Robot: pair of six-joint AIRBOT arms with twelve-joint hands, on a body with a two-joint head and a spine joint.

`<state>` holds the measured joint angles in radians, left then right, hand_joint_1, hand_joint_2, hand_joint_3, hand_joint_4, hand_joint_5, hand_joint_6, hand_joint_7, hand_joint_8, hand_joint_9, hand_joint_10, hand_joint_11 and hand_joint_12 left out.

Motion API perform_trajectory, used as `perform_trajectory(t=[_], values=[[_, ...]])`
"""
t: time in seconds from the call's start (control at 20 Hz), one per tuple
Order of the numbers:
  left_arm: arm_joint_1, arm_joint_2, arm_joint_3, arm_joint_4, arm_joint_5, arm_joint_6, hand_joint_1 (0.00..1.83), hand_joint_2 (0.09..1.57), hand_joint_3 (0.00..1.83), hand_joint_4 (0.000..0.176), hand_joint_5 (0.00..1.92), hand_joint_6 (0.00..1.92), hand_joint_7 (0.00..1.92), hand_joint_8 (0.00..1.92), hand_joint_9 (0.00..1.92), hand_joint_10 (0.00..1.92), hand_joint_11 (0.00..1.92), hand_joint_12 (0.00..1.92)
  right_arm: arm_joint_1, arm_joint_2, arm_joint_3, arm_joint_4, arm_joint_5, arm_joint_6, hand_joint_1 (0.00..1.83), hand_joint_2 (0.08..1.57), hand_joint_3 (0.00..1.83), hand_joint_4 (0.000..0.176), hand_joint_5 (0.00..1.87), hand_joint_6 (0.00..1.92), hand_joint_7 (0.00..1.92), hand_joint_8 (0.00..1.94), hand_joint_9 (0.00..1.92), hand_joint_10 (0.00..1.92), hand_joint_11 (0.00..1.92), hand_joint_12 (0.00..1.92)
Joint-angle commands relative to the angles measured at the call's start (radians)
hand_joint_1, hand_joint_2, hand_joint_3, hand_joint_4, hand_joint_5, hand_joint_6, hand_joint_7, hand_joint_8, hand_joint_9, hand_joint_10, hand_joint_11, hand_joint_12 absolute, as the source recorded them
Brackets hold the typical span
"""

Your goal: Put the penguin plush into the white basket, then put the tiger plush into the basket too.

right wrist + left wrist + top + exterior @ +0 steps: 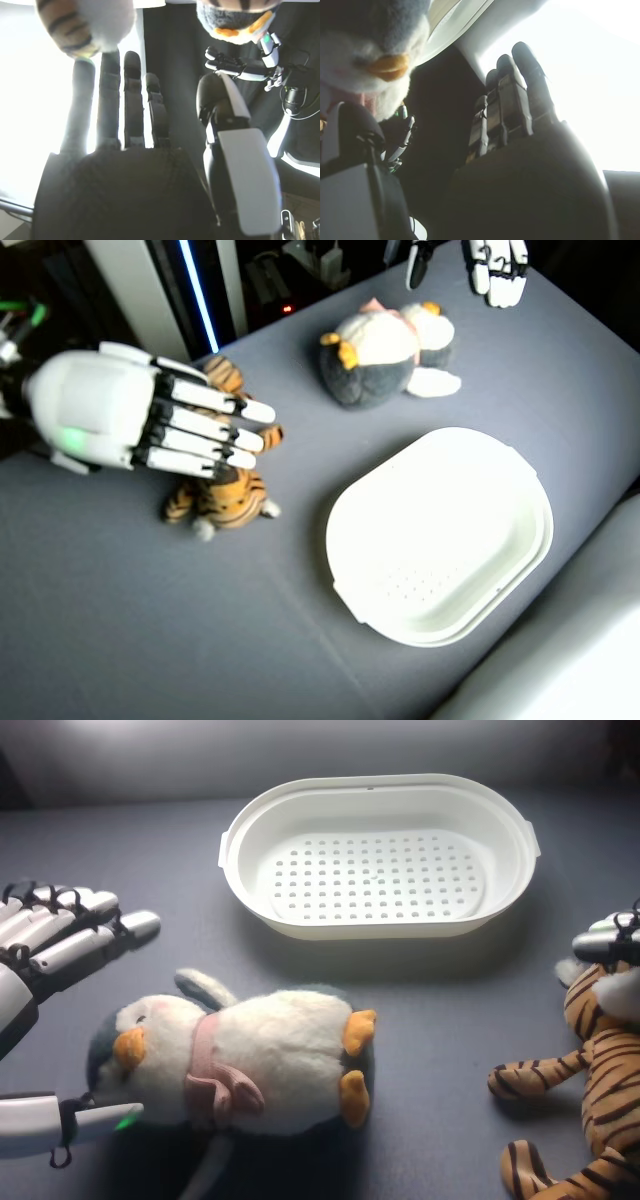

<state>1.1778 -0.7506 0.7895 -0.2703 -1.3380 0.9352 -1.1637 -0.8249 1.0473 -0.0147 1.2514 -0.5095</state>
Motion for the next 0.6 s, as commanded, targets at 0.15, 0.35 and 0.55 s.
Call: perform_trajectory(t=[0.15,0.35,0.55], values=[[-0.009,0.003,0.014,0.017,-0.074,-0.001,0.64,0.88,0.00,0.174,0.16,0.00,0.09,0.00,0.05,0.00,0.00,0.16,0.000,-0.015,0.013,0.020,0.111,0.028,0.54,1.29,0.00,0.052,0.45,0.00,0.38,0.00,0.35,0.00,0.18,0.44],[-0.075,-0.028,0.053,0.038,0.084,-0.001,0.73,0.72,0.00,0.176,0.01,0.00,0.05,0.00,0.09,0.01,0.07,0.04,0.001,-0.018,0.016,0.018,0.111,0.031,0.51,1.31,0.00,0.068,0.44,0.00,0.38,0.00,0.34,0.00,0.17,0.43],[-0.196,-0.097,0.102,0.059,0.273,-0.001,0.76,0.67,0.00,0.176,0.00,0.00,0.00,0.00,0.05,0.00,0.05,0.05,0.000,-0.023,0.019,0.018,0.111,0.033,0.55,1.30,0.00,0.075,0.44,0.00,0.39,0.00,0.35,0.00,0.21,0.42]])
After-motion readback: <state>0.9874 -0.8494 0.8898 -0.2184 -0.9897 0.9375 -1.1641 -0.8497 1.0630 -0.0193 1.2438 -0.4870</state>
